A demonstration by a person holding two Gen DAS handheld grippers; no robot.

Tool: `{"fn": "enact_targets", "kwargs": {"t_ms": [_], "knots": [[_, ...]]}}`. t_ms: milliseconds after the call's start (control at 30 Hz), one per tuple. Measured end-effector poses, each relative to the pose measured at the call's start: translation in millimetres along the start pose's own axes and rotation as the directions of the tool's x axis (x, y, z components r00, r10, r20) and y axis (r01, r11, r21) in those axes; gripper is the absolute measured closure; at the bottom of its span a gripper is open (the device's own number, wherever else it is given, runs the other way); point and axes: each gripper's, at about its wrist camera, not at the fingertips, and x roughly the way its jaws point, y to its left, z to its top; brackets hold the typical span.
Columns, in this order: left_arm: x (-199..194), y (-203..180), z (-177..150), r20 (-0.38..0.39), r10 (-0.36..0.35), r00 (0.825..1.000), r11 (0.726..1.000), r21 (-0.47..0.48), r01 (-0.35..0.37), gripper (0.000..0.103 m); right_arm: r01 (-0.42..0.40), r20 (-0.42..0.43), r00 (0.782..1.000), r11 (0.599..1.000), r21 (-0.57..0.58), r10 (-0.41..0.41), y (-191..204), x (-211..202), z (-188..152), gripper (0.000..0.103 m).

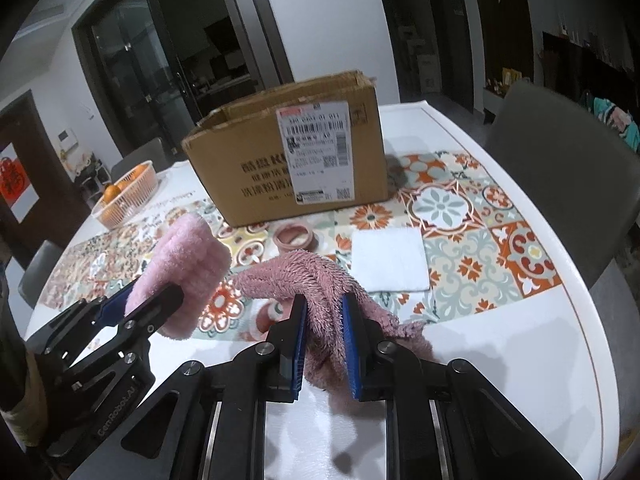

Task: Organize soft objects
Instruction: 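Lift the wristband and sock and carry both over the cardboard box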

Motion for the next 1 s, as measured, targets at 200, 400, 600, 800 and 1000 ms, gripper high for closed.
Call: {"fn": "enact_targets", "kwargs": {"t_ms": [200,400,600,800,1000], "knots": [[-17,1,10,0.048,0.010,0.999,1.000,-0.023,-0.009,0.075,-0.010,0.053,0.999,1.000,-0.015,0.011,5,-19,9,0.084],[-32,4,22,0.096,0.019,0.995,0.999,-0.042,-0.015,0.075,-0.021,0.113,0.993,0.999,-0.028,0.024,9,-36,21,0.084],[-45,9,39,0.152,0.034,0.988,0.998,-0.052,-0.027,0.075,-0.032,0.170,0.985,0.999,-0.041,0.039,15,-51,36,0.084],[-59,15,57,0.215,0.055,0.975,0.997,-0.056,-0.044,0.075,-0.049,0.226,0.972,0.997,-0.057,0.061,23,-63,50,0.084],[-66,20,73,0.259,0.059,0.964,0.997,-0.057,-0.046,0.075,-0.064,0.275,0.958,0.995,-0.071,0.082,29,-73,64,0.084]]}}
